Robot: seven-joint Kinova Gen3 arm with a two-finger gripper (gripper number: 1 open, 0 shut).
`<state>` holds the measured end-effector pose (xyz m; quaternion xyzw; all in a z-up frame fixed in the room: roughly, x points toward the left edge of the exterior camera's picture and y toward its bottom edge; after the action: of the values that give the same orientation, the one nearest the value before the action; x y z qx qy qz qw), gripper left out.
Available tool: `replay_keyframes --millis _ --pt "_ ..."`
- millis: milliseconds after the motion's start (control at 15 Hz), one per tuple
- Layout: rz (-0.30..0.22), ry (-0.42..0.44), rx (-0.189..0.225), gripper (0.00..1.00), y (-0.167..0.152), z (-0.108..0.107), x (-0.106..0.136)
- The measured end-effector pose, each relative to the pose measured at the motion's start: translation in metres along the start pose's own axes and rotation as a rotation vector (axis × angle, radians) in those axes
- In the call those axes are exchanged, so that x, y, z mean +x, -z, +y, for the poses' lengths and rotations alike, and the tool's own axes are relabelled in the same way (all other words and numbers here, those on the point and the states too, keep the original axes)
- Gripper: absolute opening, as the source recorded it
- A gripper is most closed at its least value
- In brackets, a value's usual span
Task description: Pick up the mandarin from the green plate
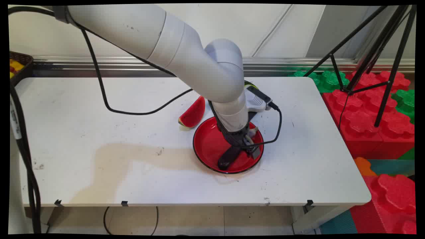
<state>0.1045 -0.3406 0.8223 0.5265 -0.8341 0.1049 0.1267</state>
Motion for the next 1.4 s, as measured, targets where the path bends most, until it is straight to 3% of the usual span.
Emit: replay_keyframes --millis 533,1000,1400 --pt "0.064 -0.056 0.03 1.0 0.035 -0.018 0.005" --pt "0.147 -0.121 0.075 1.0 0.09 -0.06 0.01" --pt "0.197 -0.151 0.113 1.0 0.107 -0.095 0.024"
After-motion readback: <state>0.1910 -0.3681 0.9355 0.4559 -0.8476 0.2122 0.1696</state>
